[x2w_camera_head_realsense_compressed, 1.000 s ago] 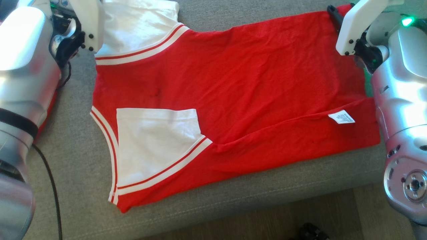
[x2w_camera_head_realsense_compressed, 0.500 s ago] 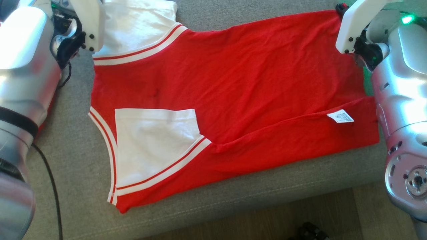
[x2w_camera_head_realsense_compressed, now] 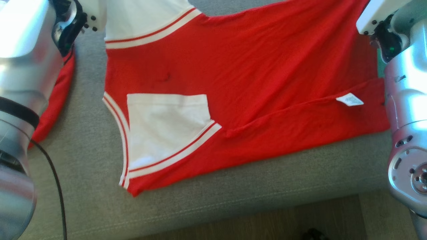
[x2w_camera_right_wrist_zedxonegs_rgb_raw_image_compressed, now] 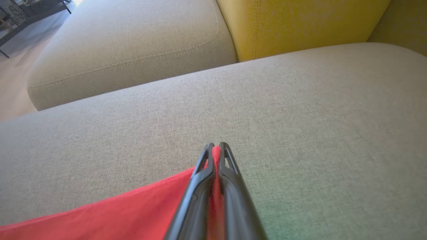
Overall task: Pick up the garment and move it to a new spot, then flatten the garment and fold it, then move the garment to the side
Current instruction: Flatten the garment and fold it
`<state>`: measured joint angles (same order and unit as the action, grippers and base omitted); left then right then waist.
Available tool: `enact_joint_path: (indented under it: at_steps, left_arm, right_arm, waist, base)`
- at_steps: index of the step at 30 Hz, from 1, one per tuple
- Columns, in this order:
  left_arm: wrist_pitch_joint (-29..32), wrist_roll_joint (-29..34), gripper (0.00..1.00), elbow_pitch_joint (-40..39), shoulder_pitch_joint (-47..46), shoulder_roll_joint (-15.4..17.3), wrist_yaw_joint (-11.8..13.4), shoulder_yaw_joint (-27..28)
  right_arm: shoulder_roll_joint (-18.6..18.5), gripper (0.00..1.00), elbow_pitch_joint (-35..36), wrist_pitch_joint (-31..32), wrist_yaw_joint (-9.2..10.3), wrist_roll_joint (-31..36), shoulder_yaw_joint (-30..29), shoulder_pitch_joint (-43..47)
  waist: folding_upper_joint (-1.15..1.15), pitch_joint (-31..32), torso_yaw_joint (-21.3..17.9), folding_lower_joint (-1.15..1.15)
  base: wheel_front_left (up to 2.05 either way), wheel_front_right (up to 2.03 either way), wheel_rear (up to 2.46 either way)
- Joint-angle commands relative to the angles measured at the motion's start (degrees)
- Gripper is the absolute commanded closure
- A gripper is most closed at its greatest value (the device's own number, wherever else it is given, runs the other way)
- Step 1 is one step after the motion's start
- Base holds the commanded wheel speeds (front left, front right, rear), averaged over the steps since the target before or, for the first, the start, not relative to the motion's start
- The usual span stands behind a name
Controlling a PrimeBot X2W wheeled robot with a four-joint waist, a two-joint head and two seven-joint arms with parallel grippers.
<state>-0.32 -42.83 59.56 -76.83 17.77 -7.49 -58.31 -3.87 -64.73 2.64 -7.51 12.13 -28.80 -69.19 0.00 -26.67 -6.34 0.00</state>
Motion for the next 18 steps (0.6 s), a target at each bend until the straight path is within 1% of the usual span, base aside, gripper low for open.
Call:
enact_joint_path:
  at_steps: [1,4,9,14,16,18]
  left_arm:
    - [-2.1,0.7,1.0,-0.8,-4.3,1.8,0.3,1.4]
    - [-5.8,1.9,1.0,-1.4,-4.3,1.5,0.3,0.5]
    - [-9.9,1.6,1.0,-4.4,-2.3,2.2,0.1,-0.1]
    - [-11.2,0.1,1.0,-10.5,2.6,4.7,0.2,-0.1]
    - [-11.4,-0.4,1.0,-14.0,5.1,6.0,0.8,0.0]
    - [-11.5,-0.6,1.0,-18.3,7.7,7.7,2.1,-0.1]
  right_arm:
    - [0.3,1.0,2.2,-1.3,0.02,0.6,0.3,-1.3]
    - [-0.5,1.0,1.9,-3.1,0.02,-0.4,-0.3,-0.5]
    - [-2.0,1.0,0.6,-5.0,0.02,-2.9,1.5,2.0]
    - [-3.4,1.0,-0.2,-5.9,0.02,-6.3,4.9,5.2]
    - [-4.0,1.0,-0.2,-5.9,0.02,-7.8,6.3,6.5]
    - [-4.3,1.0,-0.3,-5.4,0.02,-9.5,8.2,7.7]
  waist:
    - [0.0,0.5,0.6,0.0]
    - [0.0,1.4,1.4,0.0]
    - [0.0,3.0,2.1,0.0]
    - [0.0,4.9,2.8,0.0]
    - [0.0,5.6,3.2,0.0]
    - [0.0,6.1,3.6,0.0]
  base:
    - [0.0,0.0,0.0]
    - [0.0,0.0,0.0]
    - [0.0,0.0,0.0]
    - [0.0,0.0,0.0]
    - [0.0,0.0,0.0]
    - [0.0,0.0,0.0]
